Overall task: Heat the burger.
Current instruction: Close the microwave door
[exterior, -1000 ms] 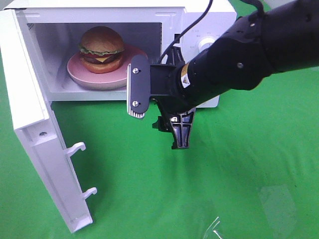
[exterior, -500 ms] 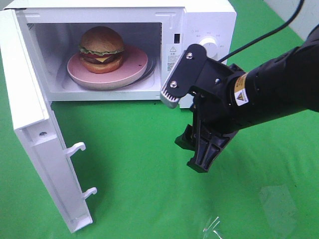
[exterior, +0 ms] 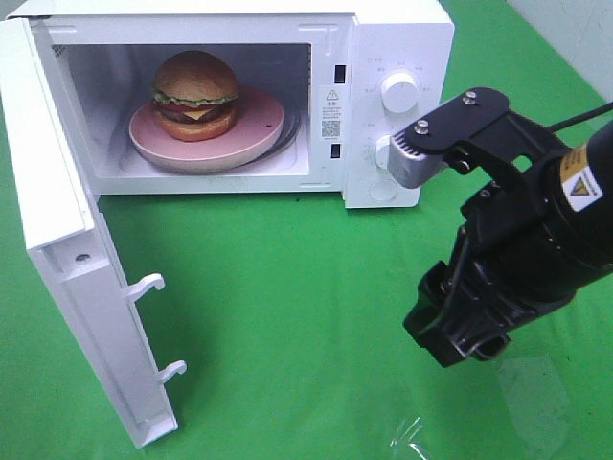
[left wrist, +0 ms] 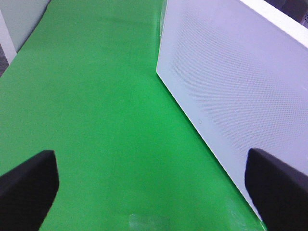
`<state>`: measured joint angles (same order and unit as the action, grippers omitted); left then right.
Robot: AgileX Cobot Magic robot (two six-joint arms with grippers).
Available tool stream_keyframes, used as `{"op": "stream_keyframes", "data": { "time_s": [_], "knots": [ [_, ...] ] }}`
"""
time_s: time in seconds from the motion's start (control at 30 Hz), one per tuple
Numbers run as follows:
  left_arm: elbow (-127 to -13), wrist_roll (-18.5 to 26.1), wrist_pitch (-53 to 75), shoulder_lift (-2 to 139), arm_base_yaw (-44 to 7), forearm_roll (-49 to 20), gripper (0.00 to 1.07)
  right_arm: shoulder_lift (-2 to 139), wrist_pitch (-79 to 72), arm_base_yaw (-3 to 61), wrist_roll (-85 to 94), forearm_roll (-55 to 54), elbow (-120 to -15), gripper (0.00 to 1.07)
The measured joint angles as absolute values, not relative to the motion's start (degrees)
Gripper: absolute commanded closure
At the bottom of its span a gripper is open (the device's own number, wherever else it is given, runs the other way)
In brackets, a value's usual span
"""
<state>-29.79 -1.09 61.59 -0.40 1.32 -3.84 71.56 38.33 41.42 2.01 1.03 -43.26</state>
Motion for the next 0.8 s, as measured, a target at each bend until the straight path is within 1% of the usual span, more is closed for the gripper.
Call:
{"op": "stream_keyframes", "data": {
  "time_s": [0.1, 0.43, 0.8],
  "knots": [
    [-29.79, -1.09, 61.59, -0.40, 1.32, -3.84, 0.09, 69.44, 44.35, 41.42, 1.03, 0.74, -43.26, 0.39],
    [-29.79, -1.09, 61.59, -0.40, 1.32, -3.84, 0.09, 62.97, 53.40, 41.42, 0.00, -0.92, -43.26, 0.39],
    [-29.79, -1.09, 61.59, -0.40, 1.32, -3.84, 0.09, 51.97, 54.37, 41.20, -2.81, -1.03, -42.34, 0.39]
  ]
}}
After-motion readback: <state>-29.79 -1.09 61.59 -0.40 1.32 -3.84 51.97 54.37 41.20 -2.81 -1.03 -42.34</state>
